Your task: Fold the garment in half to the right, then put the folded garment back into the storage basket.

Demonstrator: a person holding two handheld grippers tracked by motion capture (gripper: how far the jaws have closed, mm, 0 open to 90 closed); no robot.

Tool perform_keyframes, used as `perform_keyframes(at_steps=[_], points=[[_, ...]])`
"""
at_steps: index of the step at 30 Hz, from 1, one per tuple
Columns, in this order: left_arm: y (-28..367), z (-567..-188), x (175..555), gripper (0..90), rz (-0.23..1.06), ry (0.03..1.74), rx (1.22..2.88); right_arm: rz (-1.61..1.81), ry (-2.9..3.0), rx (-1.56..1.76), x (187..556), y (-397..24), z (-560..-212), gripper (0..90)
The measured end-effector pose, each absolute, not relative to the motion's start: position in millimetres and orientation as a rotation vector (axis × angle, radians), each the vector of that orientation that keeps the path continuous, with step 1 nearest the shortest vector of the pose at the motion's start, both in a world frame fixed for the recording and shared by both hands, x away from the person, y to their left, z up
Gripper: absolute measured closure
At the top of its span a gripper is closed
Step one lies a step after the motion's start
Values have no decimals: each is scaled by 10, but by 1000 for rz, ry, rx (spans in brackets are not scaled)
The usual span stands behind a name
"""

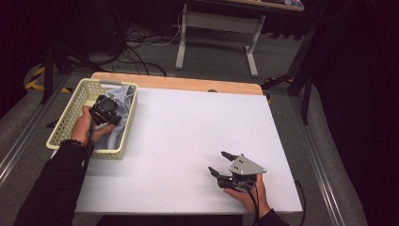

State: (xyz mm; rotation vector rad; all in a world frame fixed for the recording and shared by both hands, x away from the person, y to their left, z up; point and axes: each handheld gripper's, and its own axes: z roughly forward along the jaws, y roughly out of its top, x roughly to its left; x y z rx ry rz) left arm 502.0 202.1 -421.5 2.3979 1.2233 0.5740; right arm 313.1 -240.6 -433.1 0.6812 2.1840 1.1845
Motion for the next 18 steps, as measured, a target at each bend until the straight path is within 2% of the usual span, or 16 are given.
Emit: perform_keyframes(at_steps=[18], points=[[2144,-3985,4825,683,695,1203,2231,1203,2183,706,3134,-2433,-4371,307]])
